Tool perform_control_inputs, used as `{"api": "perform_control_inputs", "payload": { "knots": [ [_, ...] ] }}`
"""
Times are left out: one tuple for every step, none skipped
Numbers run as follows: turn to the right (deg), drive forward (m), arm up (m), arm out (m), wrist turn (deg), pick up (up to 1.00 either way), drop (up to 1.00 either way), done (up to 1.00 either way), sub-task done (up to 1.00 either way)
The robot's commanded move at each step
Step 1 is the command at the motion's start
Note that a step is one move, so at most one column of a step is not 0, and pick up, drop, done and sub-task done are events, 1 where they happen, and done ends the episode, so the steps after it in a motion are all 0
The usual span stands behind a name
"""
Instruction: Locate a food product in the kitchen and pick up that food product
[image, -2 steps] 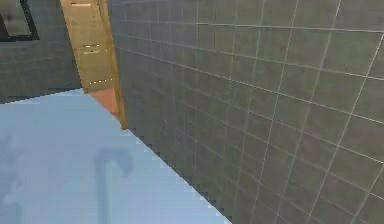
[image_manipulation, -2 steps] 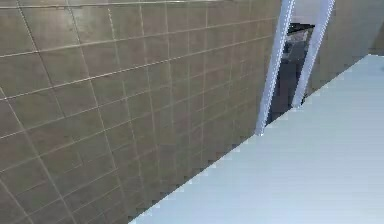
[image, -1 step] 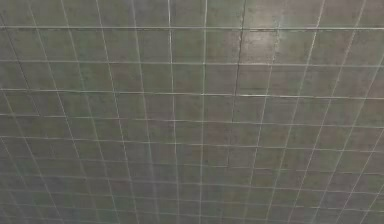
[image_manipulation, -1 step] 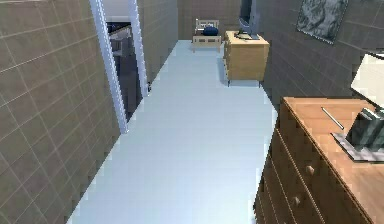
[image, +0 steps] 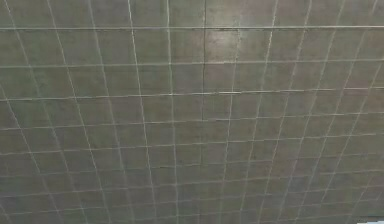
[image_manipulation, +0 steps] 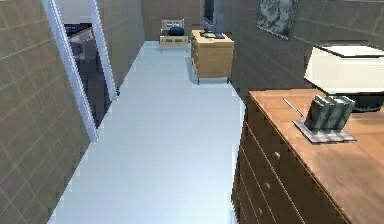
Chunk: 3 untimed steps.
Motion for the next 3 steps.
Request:
{"api": "perform_control_inputs", "payload": {
  "knots": [
    [0.0,0.15,0.0,0.0,0.0,0.0,0.0,0.0,0.0],
    [-45.0,0.0,0.0,0.0,0.0,0.0,0.0,0.0,0.0],
    [-45.0,0.0,0.0,0.0,0.0,0.0,0.0,0.0,0.0]
  ]
}}
